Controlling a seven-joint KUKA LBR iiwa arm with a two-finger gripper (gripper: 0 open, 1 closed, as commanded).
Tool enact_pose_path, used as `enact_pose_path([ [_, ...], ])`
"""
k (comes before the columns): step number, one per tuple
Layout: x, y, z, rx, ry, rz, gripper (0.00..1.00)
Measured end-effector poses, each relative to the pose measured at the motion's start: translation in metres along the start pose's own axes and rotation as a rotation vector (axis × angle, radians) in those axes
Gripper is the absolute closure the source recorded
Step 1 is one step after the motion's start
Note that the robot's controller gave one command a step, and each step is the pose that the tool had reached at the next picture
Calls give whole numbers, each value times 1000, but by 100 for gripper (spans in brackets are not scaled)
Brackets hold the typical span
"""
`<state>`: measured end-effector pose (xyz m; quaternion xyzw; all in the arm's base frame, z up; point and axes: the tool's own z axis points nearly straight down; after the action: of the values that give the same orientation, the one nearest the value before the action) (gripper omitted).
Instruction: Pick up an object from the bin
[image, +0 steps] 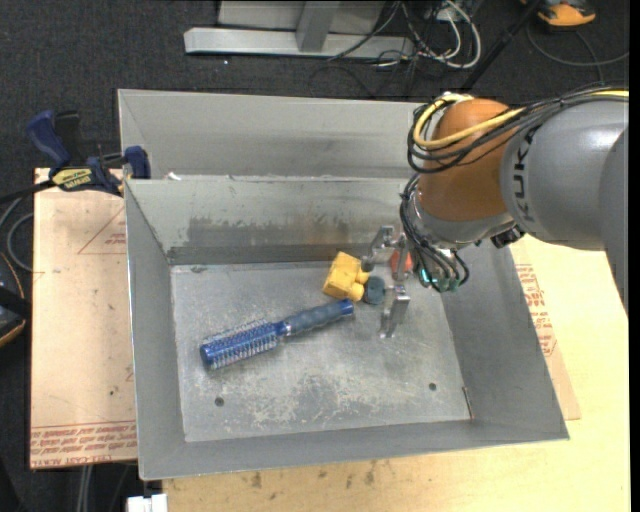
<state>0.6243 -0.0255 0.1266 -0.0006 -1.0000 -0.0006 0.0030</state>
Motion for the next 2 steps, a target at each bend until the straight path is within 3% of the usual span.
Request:
enact_pose_path([
  [1,-18,84,45,-2,-10,-182,0],
  [2,-17,80,45,0,-7,-177,100],
])
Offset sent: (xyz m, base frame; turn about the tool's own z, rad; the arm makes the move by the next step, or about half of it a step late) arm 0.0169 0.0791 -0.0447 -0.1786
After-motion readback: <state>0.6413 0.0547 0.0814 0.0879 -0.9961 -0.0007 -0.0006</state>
